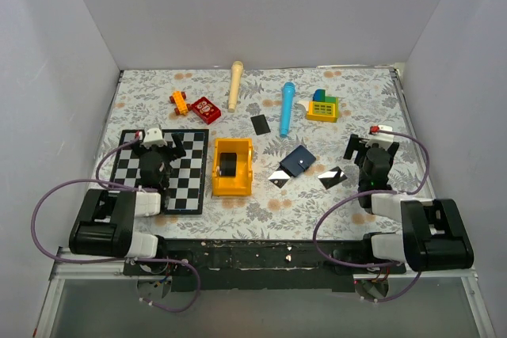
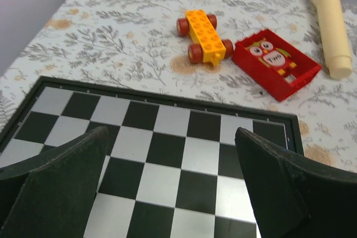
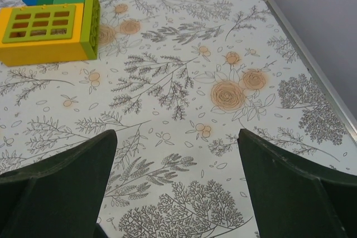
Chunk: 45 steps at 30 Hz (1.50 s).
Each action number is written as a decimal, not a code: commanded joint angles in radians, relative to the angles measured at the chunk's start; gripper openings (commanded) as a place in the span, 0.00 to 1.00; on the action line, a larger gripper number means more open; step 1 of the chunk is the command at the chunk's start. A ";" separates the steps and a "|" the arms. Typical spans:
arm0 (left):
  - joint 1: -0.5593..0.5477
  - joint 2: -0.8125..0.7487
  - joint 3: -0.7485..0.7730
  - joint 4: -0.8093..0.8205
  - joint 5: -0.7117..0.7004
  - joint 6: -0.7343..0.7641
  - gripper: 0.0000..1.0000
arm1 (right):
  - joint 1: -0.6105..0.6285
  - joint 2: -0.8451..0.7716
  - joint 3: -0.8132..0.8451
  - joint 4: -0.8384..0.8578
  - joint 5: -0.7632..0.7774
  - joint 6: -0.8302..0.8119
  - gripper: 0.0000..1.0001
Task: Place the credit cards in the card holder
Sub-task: Pick up the card holder from the center of the board.
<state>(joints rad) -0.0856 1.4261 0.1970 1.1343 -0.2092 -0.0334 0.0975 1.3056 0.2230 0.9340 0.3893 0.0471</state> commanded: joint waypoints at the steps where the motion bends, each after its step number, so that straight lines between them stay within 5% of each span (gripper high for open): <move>1: -0.028 -0.142 0.177 -0.374 -0.174 -0.019 0.98 | -0.004 -0.142 0.106 -0.189 0.017 -0.006 0.98; 4: -0.028 -0.162 0.367 -0.701 -0.310 -0.187 0.98 | -0.004 -0.236 0.232 -0.426 0.156 0.141 0.98; 8: -0.028 -0.070 0.690 -1.095 -0.271 -0.331 0.98 | -0.004 -0.290 0.378 -0.752 0.240 0.538 0.98; 14: -0.028 -0.035 0.995 -1.479 -0.156 -0.427 0.98 | -0.005 -0.235 0.568 -1.011 0.092 0.500 0.98; 19: 0.021 -0.168 0.972 -1.466 0.026 -0.491 0.98 | -0.012 -0.169 0.711 -1.199 -0.099 0.510 0.98; 26: 0.014 -0.277 0.966 -1.502 0.387 -0.494 0.98 | -0.012 -0.100 0.668 -1.143 -0.418 0.612 0.92; 35: -0.324 -0.293 0.857 -1.545 0.188 -0.431 0.98 | 0.112 0.076 0.653 -1.198 -0.497 0.692 0.87; 45: -0.497 -0.262 0.763 -1.388 0.209 -0.482 0.98 | 0.217 0.219 0.616 -1.205 -0.403 0.830 0.76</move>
<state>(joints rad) -0.5381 1.1801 0.9787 -0.3550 -0.0082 -0.4961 0.3187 1.4925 0.8528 -0.2604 -0.0612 0.7990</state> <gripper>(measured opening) 0.981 0.784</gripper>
